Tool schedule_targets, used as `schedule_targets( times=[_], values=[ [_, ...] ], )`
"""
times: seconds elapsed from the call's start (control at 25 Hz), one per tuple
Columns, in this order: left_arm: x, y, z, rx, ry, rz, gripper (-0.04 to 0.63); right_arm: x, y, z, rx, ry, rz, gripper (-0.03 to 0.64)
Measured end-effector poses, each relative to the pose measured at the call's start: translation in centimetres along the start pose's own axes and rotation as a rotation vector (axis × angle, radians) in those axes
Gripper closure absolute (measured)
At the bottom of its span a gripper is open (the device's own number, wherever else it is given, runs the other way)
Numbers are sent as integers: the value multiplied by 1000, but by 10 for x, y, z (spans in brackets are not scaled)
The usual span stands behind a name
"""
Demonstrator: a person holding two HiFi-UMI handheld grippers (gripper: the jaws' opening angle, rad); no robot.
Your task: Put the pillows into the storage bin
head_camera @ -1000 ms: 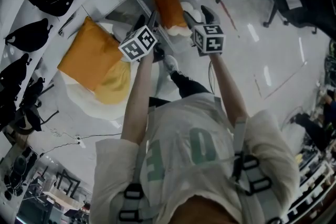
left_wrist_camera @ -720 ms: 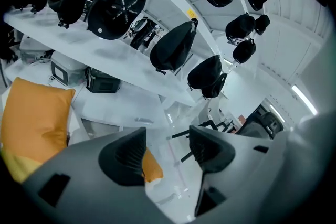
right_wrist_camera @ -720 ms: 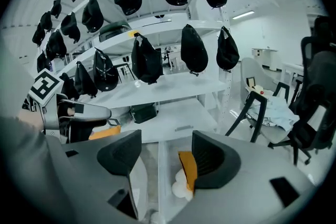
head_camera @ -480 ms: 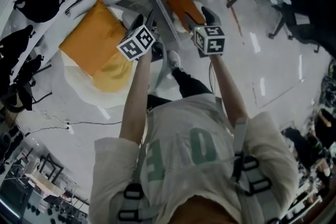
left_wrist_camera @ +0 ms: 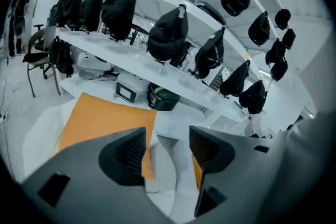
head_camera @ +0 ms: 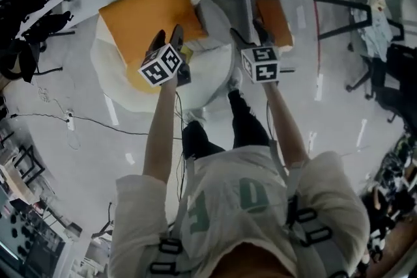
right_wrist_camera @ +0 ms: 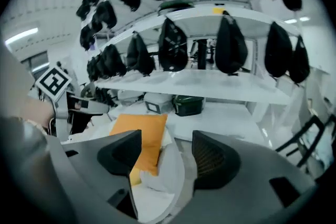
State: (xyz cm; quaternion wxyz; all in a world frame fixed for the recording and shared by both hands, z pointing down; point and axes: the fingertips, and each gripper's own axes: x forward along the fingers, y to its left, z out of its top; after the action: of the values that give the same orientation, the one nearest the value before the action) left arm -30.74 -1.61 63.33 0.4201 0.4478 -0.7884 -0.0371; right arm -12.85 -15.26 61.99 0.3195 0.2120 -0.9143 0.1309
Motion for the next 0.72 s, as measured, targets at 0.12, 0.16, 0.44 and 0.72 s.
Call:
schedule_targets(
  times=[0.12,0.16,0.44,0.72],
  values=[
    [1,86,-5,24,-2,10,337,57,64,-14,-97,32,66,344],
    [4,118,-14,49,9,21,334,77,82,-25,-101,45,74,344],
    [47,381,-87,133,60,200,334,233,167,-134,-72,117,79,344],
    [96,517,-164,-41,82,303,330,332,166,-222,139,210,-13,344]
  ],
)
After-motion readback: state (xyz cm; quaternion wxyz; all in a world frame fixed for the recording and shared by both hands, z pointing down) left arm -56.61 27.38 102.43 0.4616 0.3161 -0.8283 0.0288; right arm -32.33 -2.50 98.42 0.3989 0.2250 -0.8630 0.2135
